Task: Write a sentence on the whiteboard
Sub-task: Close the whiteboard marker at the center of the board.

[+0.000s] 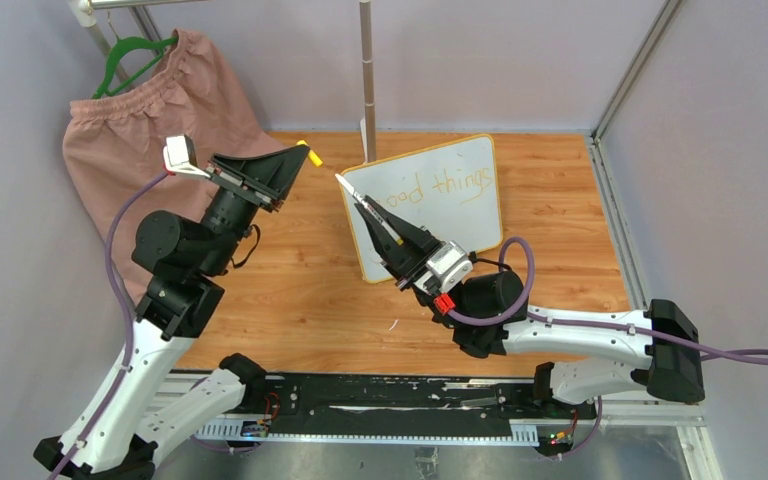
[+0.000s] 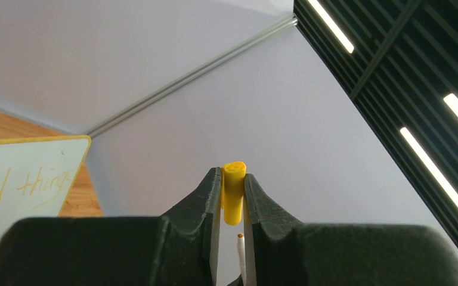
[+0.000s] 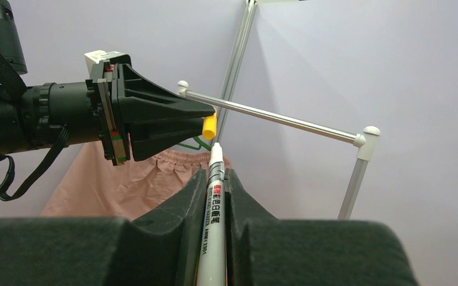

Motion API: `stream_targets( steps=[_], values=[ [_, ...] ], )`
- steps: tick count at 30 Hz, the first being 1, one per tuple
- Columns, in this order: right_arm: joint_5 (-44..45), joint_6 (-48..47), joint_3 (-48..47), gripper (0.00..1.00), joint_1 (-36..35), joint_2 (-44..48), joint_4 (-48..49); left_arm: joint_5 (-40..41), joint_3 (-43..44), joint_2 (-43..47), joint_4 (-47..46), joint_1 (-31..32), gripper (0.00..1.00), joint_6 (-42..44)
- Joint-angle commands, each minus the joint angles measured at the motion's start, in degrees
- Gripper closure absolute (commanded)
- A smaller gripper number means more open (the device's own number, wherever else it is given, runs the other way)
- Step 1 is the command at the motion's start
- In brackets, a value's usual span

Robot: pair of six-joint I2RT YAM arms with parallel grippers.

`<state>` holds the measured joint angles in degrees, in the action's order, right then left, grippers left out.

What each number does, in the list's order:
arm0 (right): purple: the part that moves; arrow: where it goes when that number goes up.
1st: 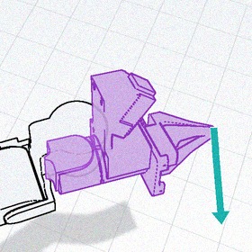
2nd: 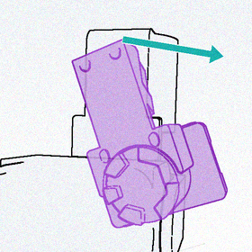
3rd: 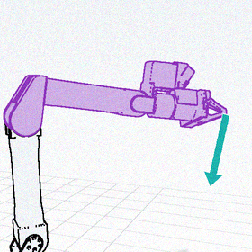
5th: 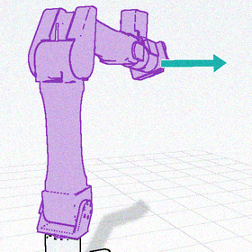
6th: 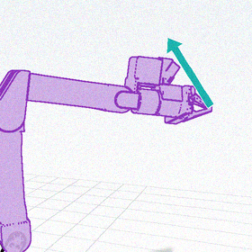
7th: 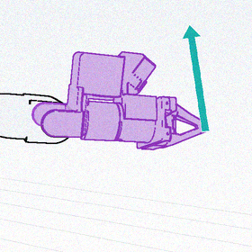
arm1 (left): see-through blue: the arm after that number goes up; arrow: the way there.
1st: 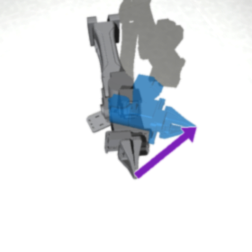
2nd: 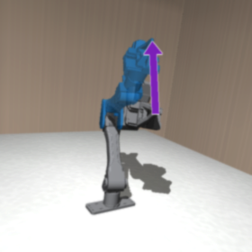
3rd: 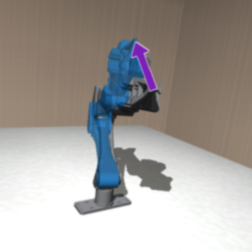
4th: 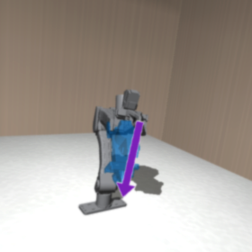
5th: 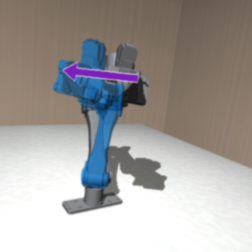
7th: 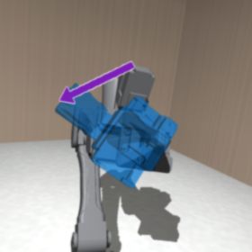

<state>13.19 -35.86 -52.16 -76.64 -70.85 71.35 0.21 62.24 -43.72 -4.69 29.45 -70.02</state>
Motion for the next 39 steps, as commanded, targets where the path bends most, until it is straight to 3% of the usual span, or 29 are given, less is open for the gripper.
stream_targets(
  steps=[1, 39],
  values=[
    [-2.2, 2.96, -2.0, 1.0, -0.86, 0.85, 1.22, 0.14, -0.19, -0.18, -2.25, 0.34, 1.0, -0.42],
    [0.55, 5.45, -4.55, 1.0, -0.75, -1.84, -0.58, -2.75, -1.81, 1.25, -3.07, 1.03, 1.0, -0.87]
  ],
)
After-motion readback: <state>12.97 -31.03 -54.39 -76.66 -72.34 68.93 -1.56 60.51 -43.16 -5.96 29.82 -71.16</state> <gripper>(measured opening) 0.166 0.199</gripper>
